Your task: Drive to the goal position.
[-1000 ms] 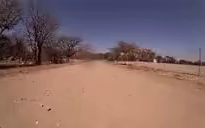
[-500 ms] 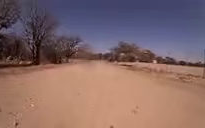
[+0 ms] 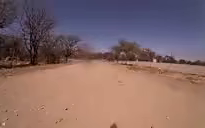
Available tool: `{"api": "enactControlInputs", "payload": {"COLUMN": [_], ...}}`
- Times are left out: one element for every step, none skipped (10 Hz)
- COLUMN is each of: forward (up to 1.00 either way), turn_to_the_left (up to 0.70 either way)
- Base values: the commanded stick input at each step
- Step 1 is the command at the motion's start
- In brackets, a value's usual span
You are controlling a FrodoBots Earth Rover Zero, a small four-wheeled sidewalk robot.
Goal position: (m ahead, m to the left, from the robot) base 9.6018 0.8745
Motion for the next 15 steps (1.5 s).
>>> {"api": "enactControlInputs", "payload": {"forward": [1.00,1.00,1.00,1.00,1.00,1.00,1.00,1.00,1.00,1.00,1.00,1.00,1.00,1.00,1.00], "turn_to_the_left": [0.00,0.00,0.00,0.00,0.00,0.00,0.00,0.00,0.00,0.00,0.00,0.00,0.00,0.00,0.00]}}
